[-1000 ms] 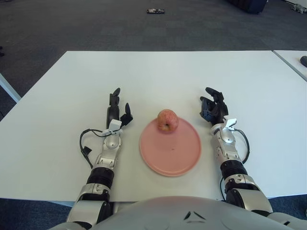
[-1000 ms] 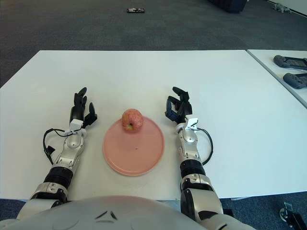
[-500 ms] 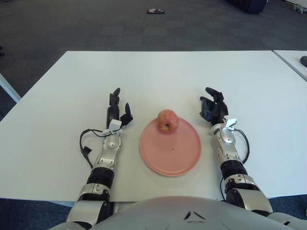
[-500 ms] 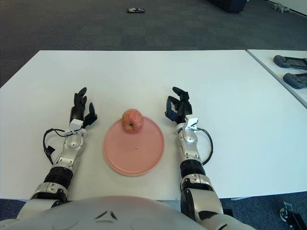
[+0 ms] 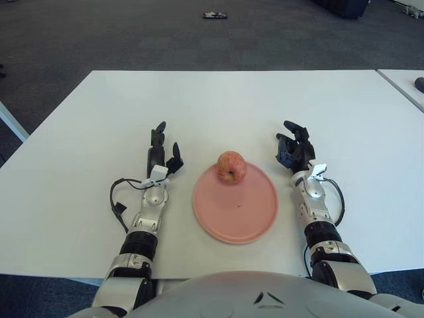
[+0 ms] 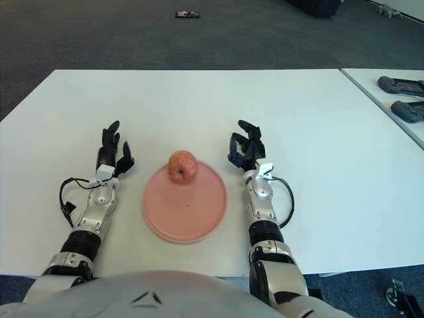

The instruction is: Put the apple into the plate.

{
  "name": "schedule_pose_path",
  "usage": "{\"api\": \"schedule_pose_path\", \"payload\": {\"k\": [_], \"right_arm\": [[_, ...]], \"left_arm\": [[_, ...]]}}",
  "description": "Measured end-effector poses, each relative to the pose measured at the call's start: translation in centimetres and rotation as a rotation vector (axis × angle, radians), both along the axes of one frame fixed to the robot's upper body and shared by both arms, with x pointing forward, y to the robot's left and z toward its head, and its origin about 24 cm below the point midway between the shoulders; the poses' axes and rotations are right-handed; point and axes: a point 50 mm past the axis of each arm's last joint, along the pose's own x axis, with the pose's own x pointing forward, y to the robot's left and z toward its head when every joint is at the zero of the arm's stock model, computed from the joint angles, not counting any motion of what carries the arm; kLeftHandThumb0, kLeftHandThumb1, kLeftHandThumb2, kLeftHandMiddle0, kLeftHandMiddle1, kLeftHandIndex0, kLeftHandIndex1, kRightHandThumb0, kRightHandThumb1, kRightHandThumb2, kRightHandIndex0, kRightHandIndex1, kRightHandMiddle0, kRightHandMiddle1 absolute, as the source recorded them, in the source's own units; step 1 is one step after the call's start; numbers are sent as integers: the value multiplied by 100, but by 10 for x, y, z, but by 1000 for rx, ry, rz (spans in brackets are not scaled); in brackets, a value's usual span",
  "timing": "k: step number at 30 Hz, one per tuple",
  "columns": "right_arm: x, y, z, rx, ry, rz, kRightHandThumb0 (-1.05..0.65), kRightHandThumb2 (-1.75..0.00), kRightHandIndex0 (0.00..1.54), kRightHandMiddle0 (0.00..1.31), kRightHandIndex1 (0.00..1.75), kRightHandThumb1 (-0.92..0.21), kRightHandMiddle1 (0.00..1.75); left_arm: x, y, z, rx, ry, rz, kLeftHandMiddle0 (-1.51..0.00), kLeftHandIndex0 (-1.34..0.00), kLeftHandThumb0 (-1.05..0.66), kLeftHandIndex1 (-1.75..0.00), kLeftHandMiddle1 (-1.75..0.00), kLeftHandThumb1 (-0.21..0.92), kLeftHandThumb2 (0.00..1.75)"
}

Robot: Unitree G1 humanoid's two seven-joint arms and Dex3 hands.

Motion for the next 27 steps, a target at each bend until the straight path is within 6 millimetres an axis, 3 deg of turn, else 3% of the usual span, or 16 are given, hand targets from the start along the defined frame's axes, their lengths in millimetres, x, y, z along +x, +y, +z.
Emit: {"api": "schedule_pose_path", "payload": {"k": [27], "right_arm": [[0,0,0,0,0,-1,-38,-97,13,0,89,-57,91]], "left_arm": [[0,0,0,-1,-1,5,-23,0,-85,-54,-14,92,95]]}}
